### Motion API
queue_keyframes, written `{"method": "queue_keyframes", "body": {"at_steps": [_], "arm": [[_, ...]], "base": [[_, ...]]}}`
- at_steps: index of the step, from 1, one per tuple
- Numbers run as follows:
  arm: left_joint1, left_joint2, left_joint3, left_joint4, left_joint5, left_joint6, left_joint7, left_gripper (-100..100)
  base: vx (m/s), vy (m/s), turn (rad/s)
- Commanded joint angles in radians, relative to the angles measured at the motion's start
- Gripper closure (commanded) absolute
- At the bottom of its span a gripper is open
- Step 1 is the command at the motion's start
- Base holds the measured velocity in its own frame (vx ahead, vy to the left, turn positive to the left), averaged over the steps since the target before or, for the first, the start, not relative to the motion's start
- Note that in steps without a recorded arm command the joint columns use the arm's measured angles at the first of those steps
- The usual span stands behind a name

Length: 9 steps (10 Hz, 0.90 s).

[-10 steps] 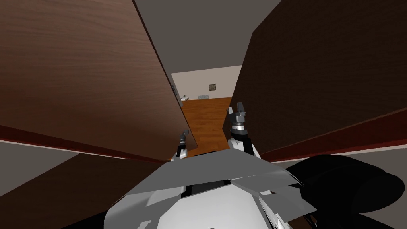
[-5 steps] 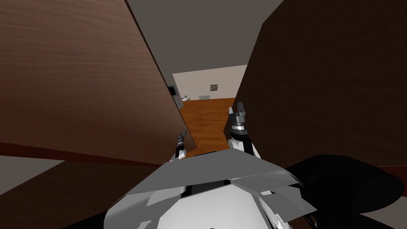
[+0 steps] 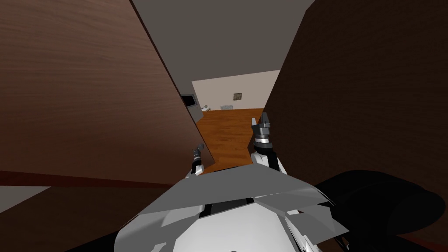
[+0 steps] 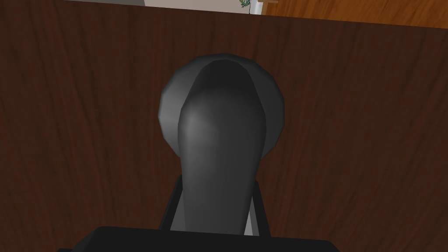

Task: Push the door open

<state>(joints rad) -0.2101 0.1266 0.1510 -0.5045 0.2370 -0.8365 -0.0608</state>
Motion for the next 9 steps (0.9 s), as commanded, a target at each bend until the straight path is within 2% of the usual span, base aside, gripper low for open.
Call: {"method": "queue_keyframes", "body": {"at_steps": [1, 2, 3, 6, 7, 9], "arm": [[0.001, -0.001, 0.009, -0.014, 0.005, 0.004, -0.005, 100], [0.004, 0.002, 0.008, -0.004, 0.004, 0.0, -0.003, 100], [0.014, 0.004, 0.035, -0.018, 0.026, 0.0, -0.019, 100], [0.033, 0.001, 0.076, -0.041, 0.061, 0.002, -0.048, 100], [0.033, 0.001, 0.076, -0.041, 0.061, 0.002, -0.048, 100], [0.05, -0.001, 0.114, -0.062, 0.094, 0.003, -0.074, 100]], "base": [[0.177, -0.07, 0.047], [0.076, -0.025, 0.04], [0.145, 0.011, -0.063], [0.21, 0.009, -0.054], [0.14, 0.021, -0.011], [0.134, 0.004, -0.061]]}}
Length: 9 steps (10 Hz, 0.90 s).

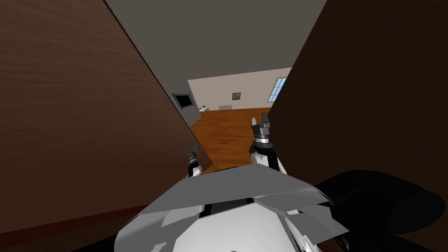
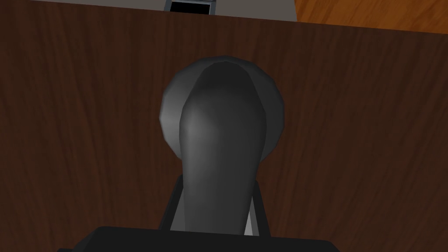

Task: Push the door open

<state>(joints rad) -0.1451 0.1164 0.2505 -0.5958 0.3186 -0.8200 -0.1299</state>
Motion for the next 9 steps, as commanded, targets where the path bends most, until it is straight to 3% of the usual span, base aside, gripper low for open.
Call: {"method": "queue_keyframes", "body": {"at_steps": [1, 2, 3, 4, 5, 7, 8, 9], "arm": [[-0.015, 0.009, 0.015, 0.029, 0.012, -0.013, -0.005, 100], [-0.015, 0.009, 0.015, 0.029, 0.012, -0.013, -0.005, 100], [0.001, 0.007, 0.049, 0.011, 0.041, -0.011, -0.028, 100], [0.001, 0.007, 0.049, 0.011, 0.041, -0.011, -0.028, 100], [0.013, 0.006, 0.075, -0.004, 0.064, -0.01, -0.047, 100], [0.013, 0.006, 0.075, -0.004, 0.064, -0.01, -0.047, 100], [0.025, 0.004, 0.102, -0.019, 0.087, -0.009, -0.065, 100], [0.025, 0.004, 0.102, -0.019, 0.087, -0.009, -0.065, 100]], "base": [[0.146, 0.005, -0.016], [0.07, 0.016, 0.006], [0.129, 0.013, -0.11], [0.144, 0.027, -0.038], [0.202, 0.04, -0.079], [0.117, 0.021, -0.001], [0.105, 0.015, -0.078], [0.102, 0.007, -0.022]]}}
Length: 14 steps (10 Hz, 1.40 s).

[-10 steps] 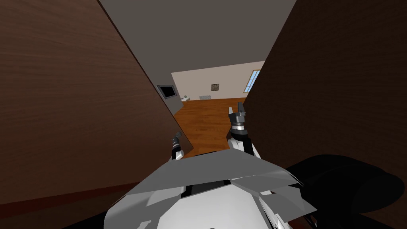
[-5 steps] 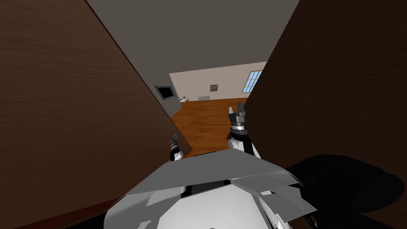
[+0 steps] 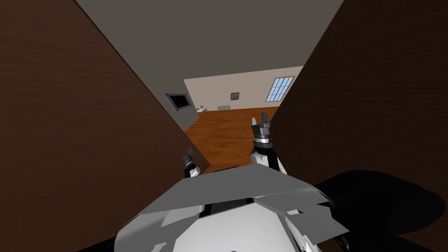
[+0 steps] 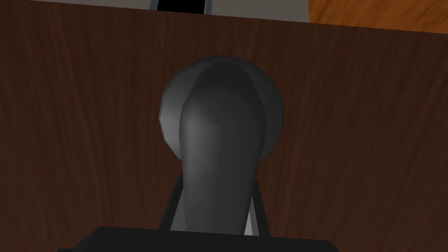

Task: Push the door open

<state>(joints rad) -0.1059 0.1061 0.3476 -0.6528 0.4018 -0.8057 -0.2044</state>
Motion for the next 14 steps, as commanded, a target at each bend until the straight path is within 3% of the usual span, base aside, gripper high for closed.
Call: {"method": "queue_keyframes", "body": {"at_steps": [1, 3, 6, 7, 11, 13, 14], "arm": [[-0.014, 0.015, 0.005, 0.038, 0.004, -0.023, 0.009, 100], [0.006, 0.012, 0.049, 0.014, 0.042, -0.021, -0.021, 100], [0.025, 0.009, 0.091, -0.009, 0.077, -0.019, -0.05, 100], [0.025, 0.009, 0.091, -0.009, 0.077, -0.019, -0.05, 100], [0.056, 0.006, 0.159, -0.046, 0.135, -0.016, -0.097, 100], [0.067, 0.004, 0.183, -0.059, 0.155, -0.015, -0.113, 100], [0.068, 0.002, 0.176, -0.052, 0.149, -0.014, -0.109, 100]], "base": [[0.051, 0.002, 0.008], [0.134, 0.013, -0.069], [0.18, 0.036, -0.047], [0.116, 0.035, -0.022], [0.179, 0.032, -0.046], [0.18, 0.045, -0.035], [0.073, 0.033, 0.016]]}}
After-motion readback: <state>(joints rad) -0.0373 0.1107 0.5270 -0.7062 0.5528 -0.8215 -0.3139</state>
